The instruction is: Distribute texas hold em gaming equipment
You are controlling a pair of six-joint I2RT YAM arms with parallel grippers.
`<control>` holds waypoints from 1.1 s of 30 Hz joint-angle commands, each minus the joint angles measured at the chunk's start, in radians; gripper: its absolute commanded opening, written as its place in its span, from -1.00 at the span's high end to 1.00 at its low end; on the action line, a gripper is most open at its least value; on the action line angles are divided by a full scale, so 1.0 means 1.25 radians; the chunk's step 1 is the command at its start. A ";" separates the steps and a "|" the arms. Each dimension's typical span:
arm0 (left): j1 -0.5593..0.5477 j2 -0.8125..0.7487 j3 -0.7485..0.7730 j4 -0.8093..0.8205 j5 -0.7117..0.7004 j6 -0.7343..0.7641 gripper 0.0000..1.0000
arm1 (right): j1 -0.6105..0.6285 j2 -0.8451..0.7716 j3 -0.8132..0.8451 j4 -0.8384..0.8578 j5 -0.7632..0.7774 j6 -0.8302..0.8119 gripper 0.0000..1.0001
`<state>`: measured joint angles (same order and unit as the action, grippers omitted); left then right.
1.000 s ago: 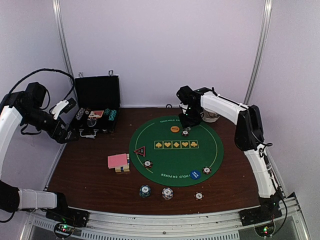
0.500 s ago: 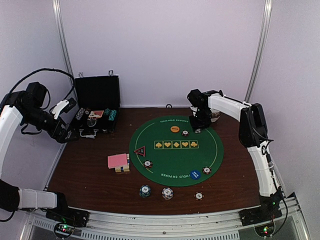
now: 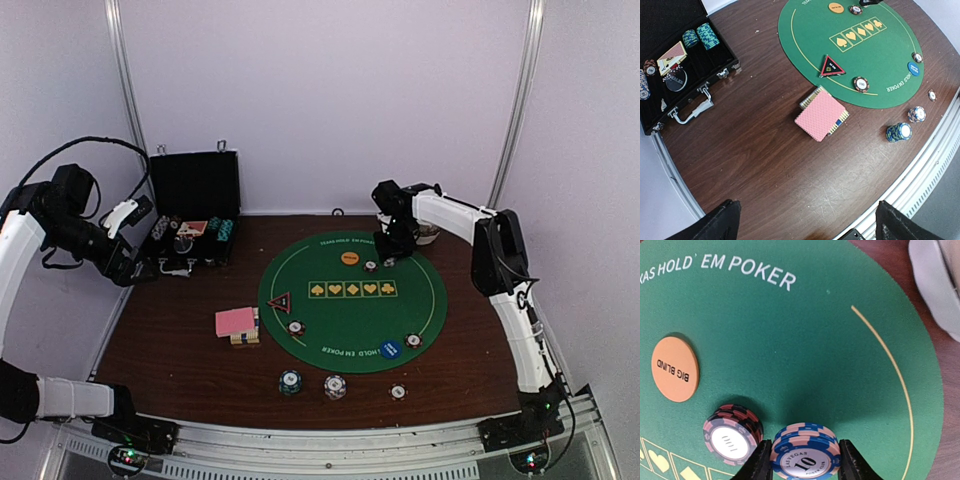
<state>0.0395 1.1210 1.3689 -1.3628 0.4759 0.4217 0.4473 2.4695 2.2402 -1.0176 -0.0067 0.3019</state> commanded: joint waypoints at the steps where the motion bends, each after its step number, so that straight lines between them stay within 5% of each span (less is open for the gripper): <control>1: 0.005 -0.006 0.006 0.007 0.010 0.013 -0.95 | -0.006 0.022 0.025 0.002 -0.022 0.018 0.13; 6: 0.005 -0.005 0.004 0.008 0.011 0.014 -0.95 | -0.006 0.018 0.026 -0.003 -0.022 0.020 -0.25; 21: 0.005 -0.010 0.013 0.007 0.012 0.008 -0.95 | 0.041 -0.183 0.004 -0.023 0.000 -0.011 -0.22; 33: 0.005 -0.018 0.009 0.006 0.005 0.008 -0.95 | 0.374 -0.507 -0.437 0.078 0.024 -0.016 -0.59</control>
<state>0.0395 1.1126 1.3689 -1.3628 0.4759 0.4252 0.7856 1.8835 1.8500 -0.9459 0.0303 0.2691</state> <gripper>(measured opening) 0.976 0.769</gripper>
